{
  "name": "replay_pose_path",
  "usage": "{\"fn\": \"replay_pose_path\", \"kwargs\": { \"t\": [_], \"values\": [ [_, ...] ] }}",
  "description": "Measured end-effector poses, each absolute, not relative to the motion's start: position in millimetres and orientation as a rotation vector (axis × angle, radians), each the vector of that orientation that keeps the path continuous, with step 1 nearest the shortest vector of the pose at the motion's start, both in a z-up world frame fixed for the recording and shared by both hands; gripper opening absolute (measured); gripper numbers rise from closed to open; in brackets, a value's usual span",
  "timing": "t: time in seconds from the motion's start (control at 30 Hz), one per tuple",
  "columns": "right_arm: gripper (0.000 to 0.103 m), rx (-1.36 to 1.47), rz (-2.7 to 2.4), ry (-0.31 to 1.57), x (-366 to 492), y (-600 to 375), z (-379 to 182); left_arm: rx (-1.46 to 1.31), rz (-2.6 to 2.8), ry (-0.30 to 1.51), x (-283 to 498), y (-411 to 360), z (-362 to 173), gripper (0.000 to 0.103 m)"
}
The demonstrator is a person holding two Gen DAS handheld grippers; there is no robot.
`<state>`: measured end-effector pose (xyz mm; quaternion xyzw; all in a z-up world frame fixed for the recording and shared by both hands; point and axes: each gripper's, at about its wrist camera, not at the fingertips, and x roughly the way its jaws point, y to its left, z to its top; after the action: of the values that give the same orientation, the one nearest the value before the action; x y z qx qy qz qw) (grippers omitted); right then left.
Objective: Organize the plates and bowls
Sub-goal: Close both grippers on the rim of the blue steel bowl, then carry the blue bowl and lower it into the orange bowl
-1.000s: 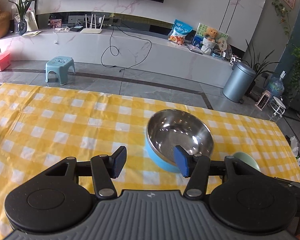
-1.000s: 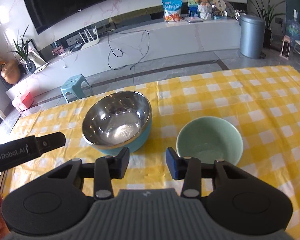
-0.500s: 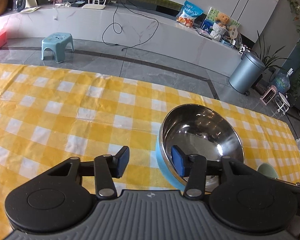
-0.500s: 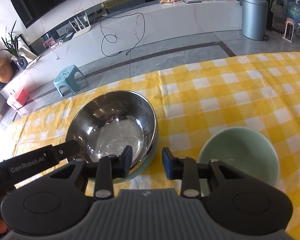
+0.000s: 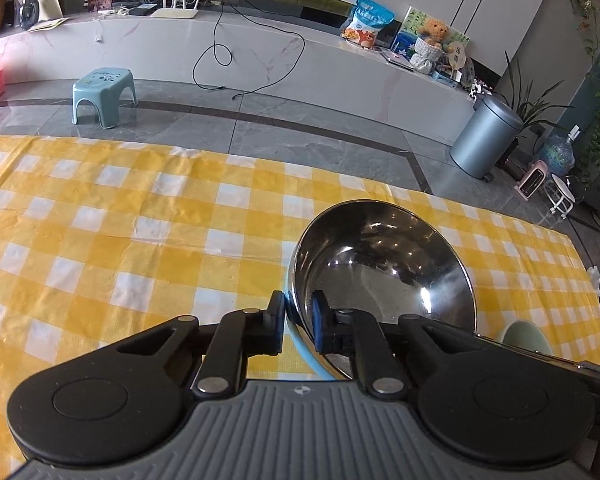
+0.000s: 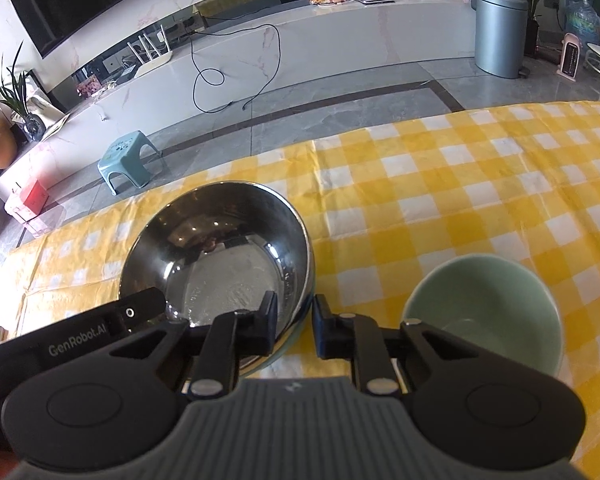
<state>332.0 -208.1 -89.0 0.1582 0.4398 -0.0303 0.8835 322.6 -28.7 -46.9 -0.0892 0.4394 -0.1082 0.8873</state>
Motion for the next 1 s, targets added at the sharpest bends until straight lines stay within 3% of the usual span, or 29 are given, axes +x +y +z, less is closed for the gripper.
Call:
{"fn": "replay_pose_path", "kwargs": {
  "t": [0.4, 1.0],
  "values": [
    [0.013, 0.367, -0.020, 0.902, 276, -200, -63, -0.242, -0.191, 0.897, 263, -9, -13, 0.014],
    [0.012, 0.433, 0.025, 0.833, 120, -197, -16, -0.327, -0.190, 0.815, 131, 4, 31, 0.014]
  ]
}}
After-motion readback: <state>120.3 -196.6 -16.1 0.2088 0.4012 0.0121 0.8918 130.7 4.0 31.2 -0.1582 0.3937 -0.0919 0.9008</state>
